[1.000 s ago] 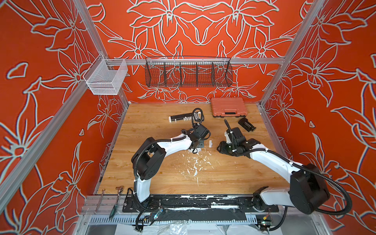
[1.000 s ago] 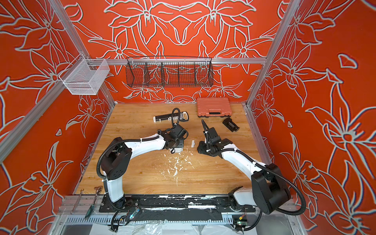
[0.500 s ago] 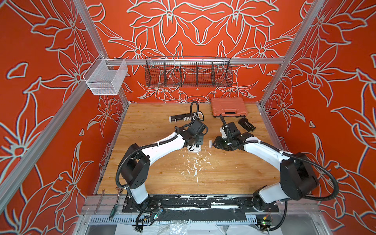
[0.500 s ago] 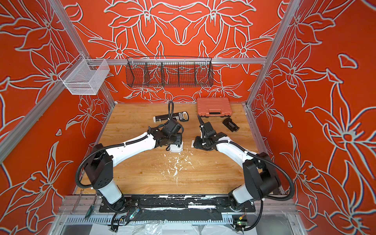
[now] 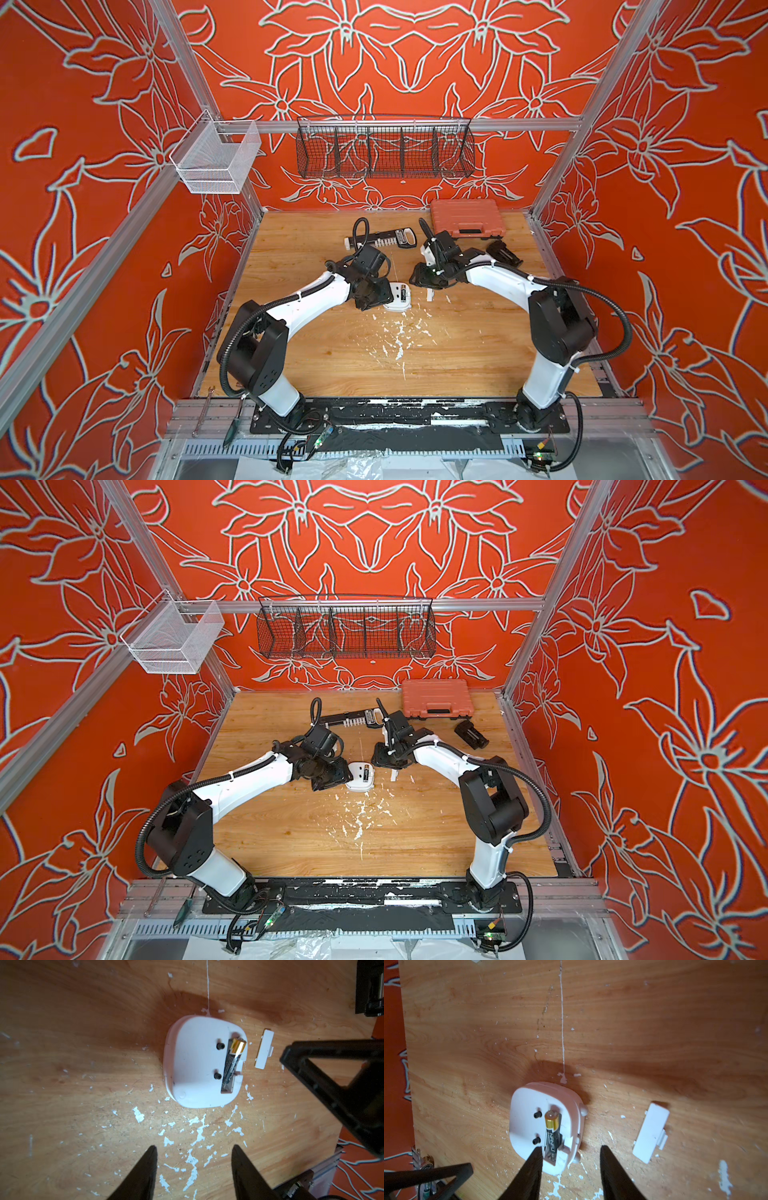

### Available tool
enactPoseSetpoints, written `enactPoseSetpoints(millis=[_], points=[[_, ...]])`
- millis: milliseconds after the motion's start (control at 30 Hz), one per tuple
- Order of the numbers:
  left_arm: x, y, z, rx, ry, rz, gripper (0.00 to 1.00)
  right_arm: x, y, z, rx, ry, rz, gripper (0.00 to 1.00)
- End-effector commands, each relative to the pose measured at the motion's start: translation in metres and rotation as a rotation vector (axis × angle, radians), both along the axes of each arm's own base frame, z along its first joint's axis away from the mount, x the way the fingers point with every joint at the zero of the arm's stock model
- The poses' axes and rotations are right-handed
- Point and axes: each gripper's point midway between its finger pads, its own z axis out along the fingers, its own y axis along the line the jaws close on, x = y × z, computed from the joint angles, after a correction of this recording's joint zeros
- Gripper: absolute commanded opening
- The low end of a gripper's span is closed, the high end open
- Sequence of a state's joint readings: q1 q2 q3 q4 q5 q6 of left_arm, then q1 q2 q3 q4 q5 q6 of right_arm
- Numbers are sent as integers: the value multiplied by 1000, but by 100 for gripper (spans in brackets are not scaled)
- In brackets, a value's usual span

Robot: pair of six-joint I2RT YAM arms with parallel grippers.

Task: Insert the battery into the alarm
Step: Place the battery in the alarm.

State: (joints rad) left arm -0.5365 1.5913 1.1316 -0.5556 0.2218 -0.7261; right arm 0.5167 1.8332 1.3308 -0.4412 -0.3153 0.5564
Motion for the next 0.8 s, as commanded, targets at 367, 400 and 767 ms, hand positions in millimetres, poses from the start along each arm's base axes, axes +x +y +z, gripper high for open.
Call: enactPoseSetpoints(millis=[367,400,767], points=[[7,-8,-21,-26,58,-28,51,1,16,-8,-45,18,64,35],[8,-7,-22,-17,59,-30,50,2,15,-8,-57,12,60,33],[17,-7,-35,41,58,-91,43,9,20,-13,-104,-4,76,24]])
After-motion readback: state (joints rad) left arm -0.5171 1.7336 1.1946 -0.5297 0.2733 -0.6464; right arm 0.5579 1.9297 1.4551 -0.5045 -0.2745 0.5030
